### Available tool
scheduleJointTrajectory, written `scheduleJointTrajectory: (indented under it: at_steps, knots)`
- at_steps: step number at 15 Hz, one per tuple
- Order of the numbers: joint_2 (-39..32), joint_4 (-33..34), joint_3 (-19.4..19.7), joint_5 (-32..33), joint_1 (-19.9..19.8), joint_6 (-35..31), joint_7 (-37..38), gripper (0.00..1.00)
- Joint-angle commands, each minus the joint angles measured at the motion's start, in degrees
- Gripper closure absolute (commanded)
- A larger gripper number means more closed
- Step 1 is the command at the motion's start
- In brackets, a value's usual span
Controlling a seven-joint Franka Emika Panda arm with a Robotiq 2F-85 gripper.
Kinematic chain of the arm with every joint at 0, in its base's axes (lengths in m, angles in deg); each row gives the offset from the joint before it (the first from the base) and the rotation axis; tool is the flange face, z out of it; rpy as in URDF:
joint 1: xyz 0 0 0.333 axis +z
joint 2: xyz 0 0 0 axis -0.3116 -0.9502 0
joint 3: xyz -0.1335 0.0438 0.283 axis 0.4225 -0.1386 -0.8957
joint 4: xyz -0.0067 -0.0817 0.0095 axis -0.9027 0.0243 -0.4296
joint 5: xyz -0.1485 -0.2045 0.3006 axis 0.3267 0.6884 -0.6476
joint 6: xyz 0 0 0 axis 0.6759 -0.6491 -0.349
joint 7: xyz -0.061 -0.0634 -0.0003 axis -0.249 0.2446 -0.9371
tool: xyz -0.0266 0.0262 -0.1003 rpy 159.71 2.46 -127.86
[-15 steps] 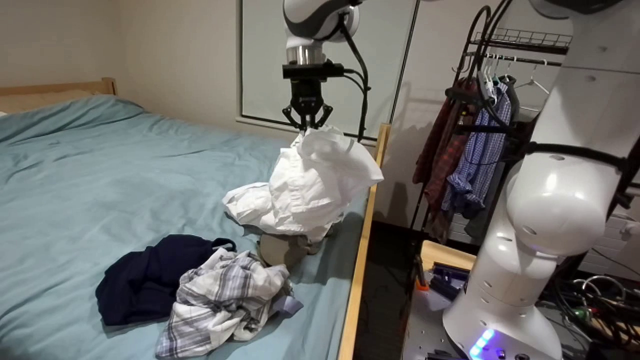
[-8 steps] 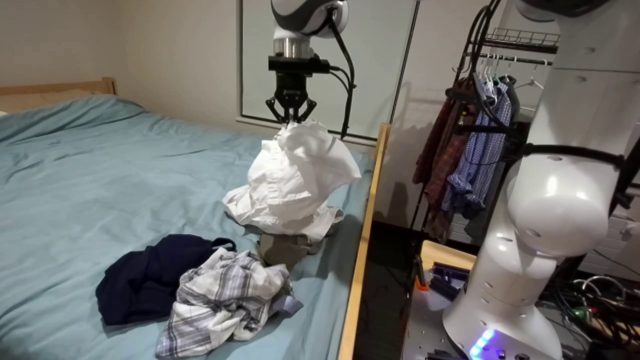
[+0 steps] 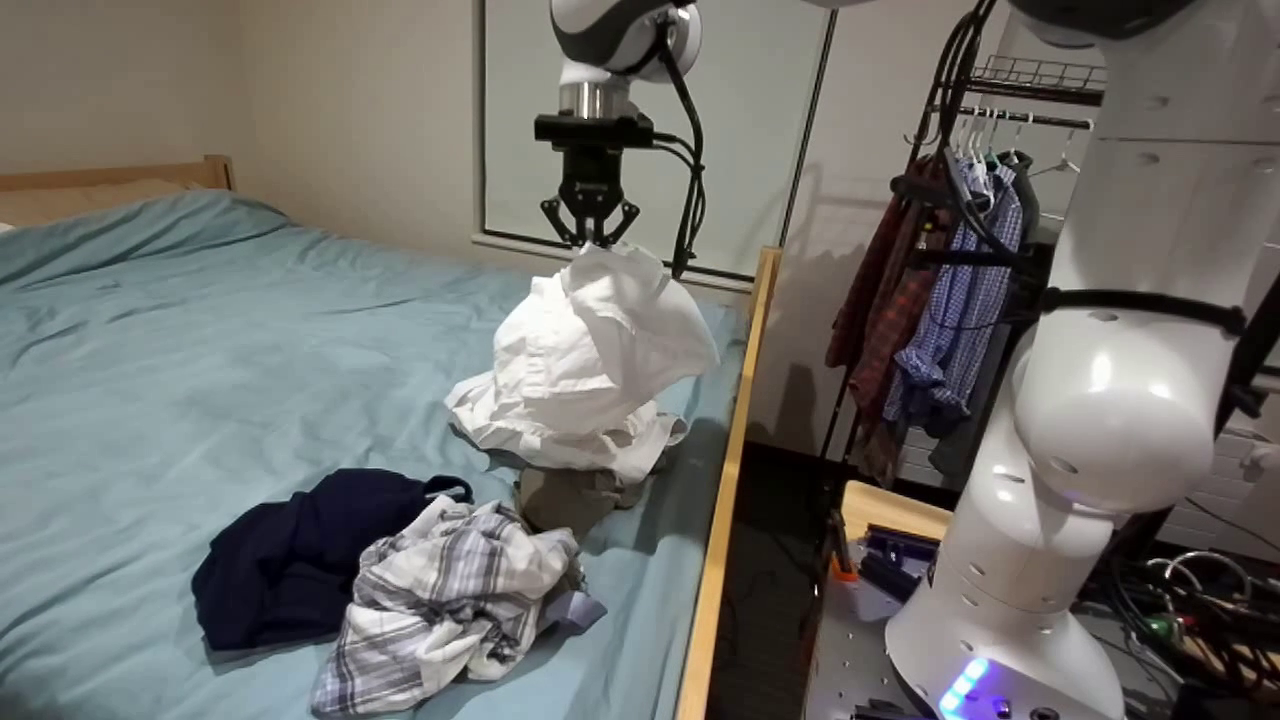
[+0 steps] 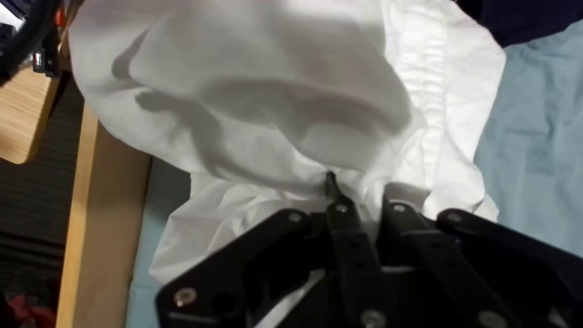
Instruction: Move the clothes from left to right
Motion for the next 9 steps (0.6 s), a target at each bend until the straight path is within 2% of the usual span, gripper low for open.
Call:
scheduleJointTrajectory:
  at_steps: [1,5,9]
  knots:
    - [-3.54,2.35,3.62,-3.75,-3.67,1.88,1.97,0.92]
    - [-8.83,2.67,6.42,-9.6,-6.27,-0.35,5.03,0.92]
    - [-14.23,4.85,4.66,-20.42,-4.99,-3.85,14.28,0.92]
